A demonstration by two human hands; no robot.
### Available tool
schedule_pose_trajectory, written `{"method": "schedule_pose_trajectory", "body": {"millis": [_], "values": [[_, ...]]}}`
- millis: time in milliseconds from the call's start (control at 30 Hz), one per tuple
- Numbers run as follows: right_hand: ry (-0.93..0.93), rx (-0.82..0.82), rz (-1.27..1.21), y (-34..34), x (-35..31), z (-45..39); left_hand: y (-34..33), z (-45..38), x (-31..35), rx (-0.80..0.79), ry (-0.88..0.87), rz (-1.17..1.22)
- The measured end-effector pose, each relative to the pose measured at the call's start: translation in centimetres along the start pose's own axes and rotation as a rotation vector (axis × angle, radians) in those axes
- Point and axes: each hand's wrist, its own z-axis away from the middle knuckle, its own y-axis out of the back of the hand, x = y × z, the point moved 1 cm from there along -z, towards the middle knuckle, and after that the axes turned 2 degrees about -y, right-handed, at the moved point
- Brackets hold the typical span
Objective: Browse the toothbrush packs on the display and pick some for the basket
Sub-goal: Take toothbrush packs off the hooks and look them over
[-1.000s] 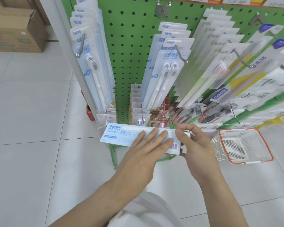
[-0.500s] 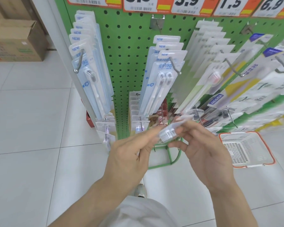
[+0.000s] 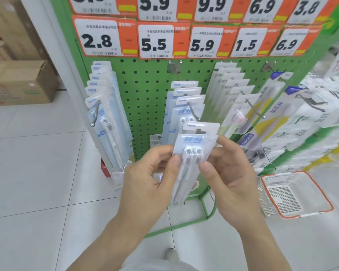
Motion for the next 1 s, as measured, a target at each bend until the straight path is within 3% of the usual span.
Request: {"method": "schedule_pose_trajectory", "body": {"millis": [267, 600, 1000], "values": [[0.150, 0.109, 0.191, -0.8, -0.8, -1.3, -0.6, -2.1, 0.6, -0.001, -0.018, 0.013], [0.151, 0.152, 0.239, -0.4, -0.8, -1.2, -1.3, -1.5, 0.8, 0.026, -0.111, -0.040], [0.084, 0.124, 0.414, 0.0, 0.4, -2.3, -2.0, -2.1, -0.6, 0.070, -0.098, -0.155]]}}
